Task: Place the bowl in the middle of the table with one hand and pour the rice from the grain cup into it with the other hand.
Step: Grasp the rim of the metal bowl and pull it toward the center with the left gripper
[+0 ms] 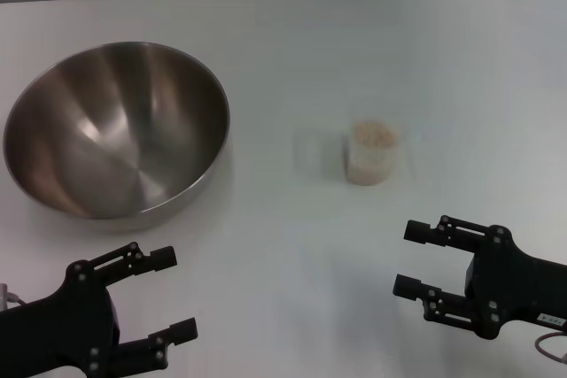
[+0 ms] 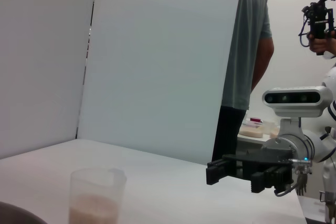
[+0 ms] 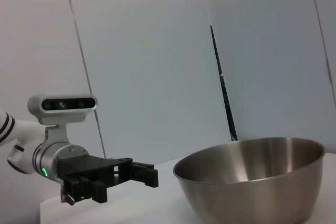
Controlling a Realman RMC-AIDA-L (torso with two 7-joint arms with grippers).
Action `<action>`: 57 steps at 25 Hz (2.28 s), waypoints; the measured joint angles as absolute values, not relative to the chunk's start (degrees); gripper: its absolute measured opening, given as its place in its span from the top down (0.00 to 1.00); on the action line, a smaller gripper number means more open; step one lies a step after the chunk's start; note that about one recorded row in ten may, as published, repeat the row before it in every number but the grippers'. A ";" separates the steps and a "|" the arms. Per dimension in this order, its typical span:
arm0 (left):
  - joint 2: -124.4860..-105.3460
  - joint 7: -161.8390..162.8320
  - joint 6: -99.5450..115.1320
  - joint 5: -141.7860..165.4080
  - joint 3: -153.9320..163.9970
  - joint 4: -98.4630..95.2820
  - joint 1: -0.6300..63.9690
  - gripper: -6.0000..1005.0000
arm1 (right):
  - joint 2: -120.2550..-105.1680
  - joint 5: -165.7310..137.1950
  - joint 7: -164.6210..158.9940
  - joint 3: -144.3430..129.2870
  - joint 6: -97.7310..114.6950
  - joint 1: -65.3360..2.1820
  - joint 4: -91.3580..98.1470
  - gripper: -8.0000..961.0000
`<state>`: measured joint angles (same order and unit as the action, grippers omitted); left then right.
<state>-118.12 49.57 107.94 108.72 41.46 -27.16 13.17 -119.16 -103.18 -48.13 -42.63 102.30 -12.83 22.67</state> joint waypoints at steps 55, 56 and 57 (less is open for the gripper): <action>-117.95 109.20 79.63 127.74 30.05 -55.02 21.30 0.30 | -119.54 -99.65 -45.79 -42.45 100.34 -18.10 17.75 0.31; -117.95 109.20 79.63 127.74 30.05 -55.02 21.30 0.30 | -119.54 -99.65 -45.79 -42.45 100.34 -18.10 17.75 0.31; -117.95 109.28 79.62 128.65 30.24 -55.22 21.43 0.31 | -119.53 -99.61 -45.79 -42.45 100.34 -18.10 17.75 0.31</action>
